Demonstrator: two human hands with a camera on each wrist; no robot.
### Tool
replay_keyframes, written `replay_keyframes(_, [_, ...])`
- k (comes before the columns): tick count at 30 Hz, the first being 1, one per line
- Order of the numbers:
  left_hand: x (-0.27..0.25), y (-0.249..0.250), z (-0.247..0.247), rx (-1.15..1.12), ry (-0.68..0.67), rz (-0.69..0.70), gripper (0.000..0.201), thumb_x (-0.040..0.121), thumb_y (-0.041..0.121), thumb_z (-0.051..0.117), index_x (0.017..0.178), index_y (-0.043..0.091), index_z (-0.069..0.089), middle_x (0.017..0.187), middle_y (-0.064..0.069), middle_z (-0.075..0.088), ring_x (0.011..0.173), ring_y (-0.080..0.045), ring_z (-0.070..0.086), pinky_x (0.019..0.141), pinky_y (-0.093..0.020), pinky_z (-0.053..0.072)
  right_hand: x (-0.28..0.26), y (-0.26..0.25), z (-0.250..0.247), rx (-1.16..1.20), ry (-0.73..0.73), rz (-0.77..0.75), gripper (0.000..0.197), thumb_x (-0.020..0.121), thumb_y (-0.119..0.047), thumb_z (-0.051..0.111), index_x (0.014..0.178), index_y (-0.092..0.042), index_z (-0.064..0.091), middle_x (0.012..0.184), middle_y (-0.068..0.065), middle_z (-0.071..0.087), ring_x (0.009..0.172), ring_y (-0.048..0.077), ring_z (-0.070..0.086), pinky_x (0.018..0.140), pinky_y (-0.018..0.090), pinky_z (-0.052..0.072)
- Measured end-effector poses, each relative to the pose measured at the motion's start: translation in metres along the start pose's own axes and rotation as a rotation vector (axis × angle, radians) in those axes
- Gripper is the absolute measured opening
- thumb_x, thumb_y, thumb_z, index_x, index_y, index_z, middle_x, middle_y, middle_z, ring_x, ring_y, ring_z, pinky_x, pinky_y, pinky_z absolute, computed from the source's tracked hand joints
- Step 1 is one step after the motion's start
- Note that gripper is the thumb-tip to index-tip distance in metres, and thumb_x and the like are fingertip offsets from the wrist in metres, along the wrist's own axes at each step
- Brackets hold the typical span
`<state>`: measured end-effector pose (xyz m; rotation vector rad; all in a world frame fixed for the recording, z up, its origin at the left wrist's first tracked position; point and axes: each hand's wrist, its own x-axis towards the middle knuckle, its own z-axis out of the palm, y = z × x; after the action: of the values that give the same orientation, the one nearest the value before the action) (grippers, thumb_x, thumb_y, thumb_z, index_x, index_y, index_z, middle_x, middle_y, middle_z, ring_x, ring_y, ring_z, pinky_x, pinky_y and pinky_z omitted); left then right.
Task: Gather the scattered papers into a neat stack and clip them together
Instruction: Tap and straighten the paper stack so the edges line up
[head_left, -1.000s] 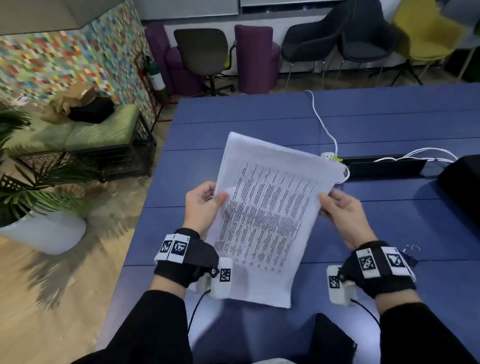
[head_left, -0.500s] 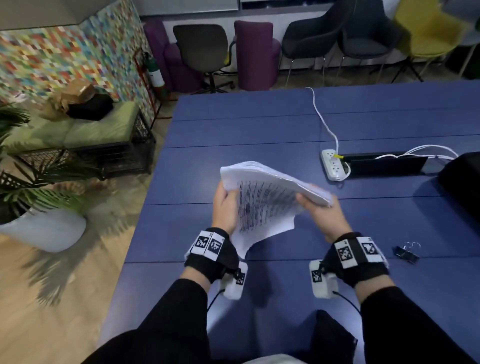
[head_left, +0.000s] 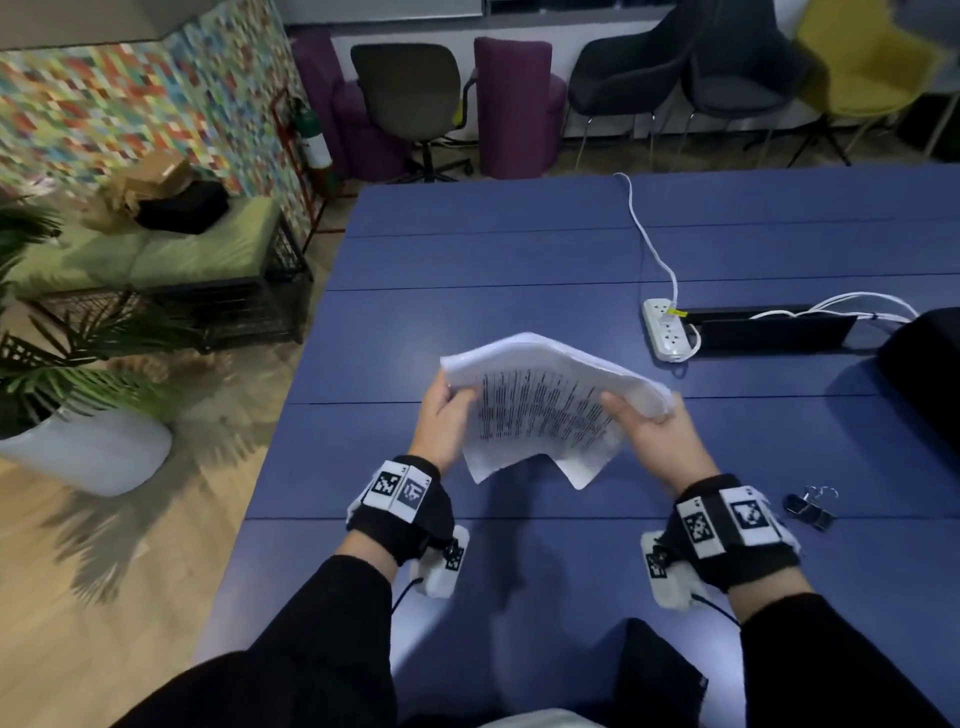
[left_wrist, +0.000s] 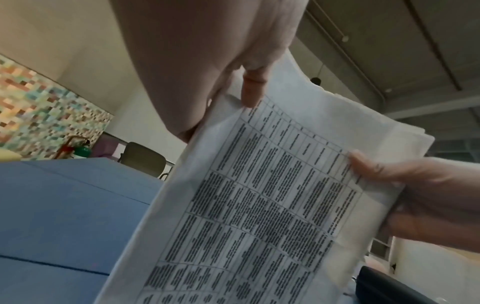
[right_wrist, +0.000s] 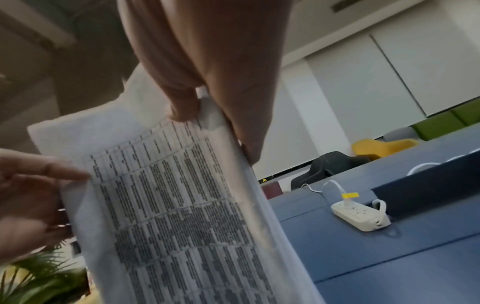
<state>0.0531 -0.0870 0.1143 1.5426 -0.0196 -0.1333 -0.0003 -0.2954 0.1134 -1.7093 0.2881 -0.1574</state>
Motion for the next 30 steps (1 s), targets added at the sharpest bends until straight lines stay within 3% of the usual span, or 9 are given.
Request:
replay_keyframes(3, [0.000, 0.004, 0.005, -0.036, 0.052, 0.015, 0.029, 0.092, -0.006, 0.037, 0.105, 0.015, 0.054, 0.093, 0.009, 0.059, 0.089, -0.004, 0.055, 0.073, -0.005, 0.045, 0.007, -0.003, 0.004, 0.007, 0.003, 0.039, 0.005, 0.088, -0.017, 0.063, 0.086, -0.019, 0.067, 0.083, 0.002, 0.070, 0.073, 0.008, 0.067, 0.078, 0.033, 0.051])
replay_keyframes(6, [0.000, 0.026, 0.010, -0.108, 0.057, 0.100, 0.034, 0.093, -0.002, 0.038, 0.102, 0.025, 0.057, 0.100, 0.010, 0.060, 0.097, -0.004, 0.056, 0.091, -0.020, 0.044, 0.013, -0.025, 0.005, 0.059, 0.065, 0.026, 0.025, 0.082, -0.032, 0.069, 0.097, -0.012, 0.066, 0.093, 0.006, 0.072, 0.088, 0.022, 0.068, 0.089, 0.043, 0.053])
replay_keyframes(10, [-0.003, 0.043, 0.005, -0.194, 0.023, 0.159, 0.029, 0.082, 0.012, 0.045, 0.096, 0.027, 0.066, 0.102, 0.002, 0.065, 0.105, -0.019, 0.058, 0.092, -0.036, 0.045, 0.001, -0.052, -0.003, 0.084, 0.081, -0.131, 0.011, 0.088, -0.013, 0.063, 0.080, -0.019, 0.067, 0.069, -0.012, 0.072, 0.068, 0.002, 0.067, 0.068, 0.018, 0.055])
replay_keyframes(14, [-0.002, 0.024, 0.001, -0.081, 0.051, 0.031, 0.033, 0.088, -0.001, 0.038, 0.086, 0.020, 0.063, 0.087, 0.002, 0.065, 0.084, -0.013, 0.060, 0.078, -0.029, 0.047, -0.002, -0.026, 0.001, 0.048, 0.059, -0.028, 0.007, 0.080, -0.018, 0.072, 0.085, -0.020, 0.068, 0.080, -0.006, 0.073, 0.079, 0.011, 0.069, 0.080, 0.031, 0.057])
replay_keyframes(18, [-0.002, 0.011, -0.002, 0.084, -0.053, -0.078, 0.032, 0.086, -0.010, 0.033, 0.092, 0.005, 0.060, 0.087, -0.002, 0.062, 0.072, -0.004, 0.059, 0.061, -0.009, 0.046, 0.015, 0.025, 0.001, -0.016, 0.098, 0.144, 0.074, 0.060, -0.053, 0.076, 0.115, -0.007, 0.056, 0.106, 0.008, 0.068, 0.097, 0.022, 0.067, 0.091, 0.048, 0.053])
replay_keyframes(20, [0.000, 0.012, -0.006, 0.130, -0.102, -0.092, 0.031, 0.084, -0.001, 0.037, 0.104, 0.001, 0.061, 0.096, -0.001, 0.062, 0.084, -0.003, 0.063, 0.076, -0.013, 0.048, 0.018, 0.020, 0.002, -0.044, 0.103, 0.143, 0.059, 0.069, -0.044, 0.076, 0.111, -0.007, 0.058, 0.104, 0.009, 0.069, 0.096, 0.023, 0.067, 0.092, 0.047, 0.052])
replay_keyframes(23, [-0.001, 0.019, -0.008, 0.497, 0.048, 0.061, 0.045, 0.073, 0.023, 0.045, 0.118, 0.015, 0.047, 0.119, -0.003, 0.048, 0.115, -0.016, 0.044, 0.106, -0.037, 0.032, 0.006, -0.005, 0.006, -0.101, 0.055, 0.120, 0.018, 0.082, -0.028, 0.070, 0.079, -0.017, 0.056, 0.081, -0.001, 0.063, 0.076, 0.014, 0.061, 0.079, 0.032, 0.050])
replay_keyframes(26, [-0.013, 0.053, -0.004, 0.991, 0.189, 0.372, 0.070, 0.072, 0.039, 0.060, 0.135, 0.027, 0.032, 0.128, -0.001, 0.034, 0.124, -0.020, 0.026, 0.112, -0.047, 0.014, -0.004, -0.024, 0.011, -0.269, -0.013, -0.038, 0.025, 0.087, -0.025, 0.064, 0.065, -0.022, 0.053, 0.065, -0.003, 0.058, 0.067, 0.019, 0.057, 0.064, 0.030, 0.044])
replay_keyframes(30, [-0.014, 0.095, -0.011, 1.057, -0.108, 0.579, 0.039, 0.079, 0.049, 0.062, 0.114, 0.033, 0.053, 0.107, 0.013, 0.051, 0.116, -0.015, 0.038, 0.103, -0.039, 0.022, -0.009, -0.056, 0.011, -0.475, -0.088, -0.298, 0.032, 0.090, -0.024, 0.059, 0.060, -0.032, 0.052, 0.056, -0.005, 0.058, 0.064, 0.027, 0.054, 0.059, 0.029, 0.037])
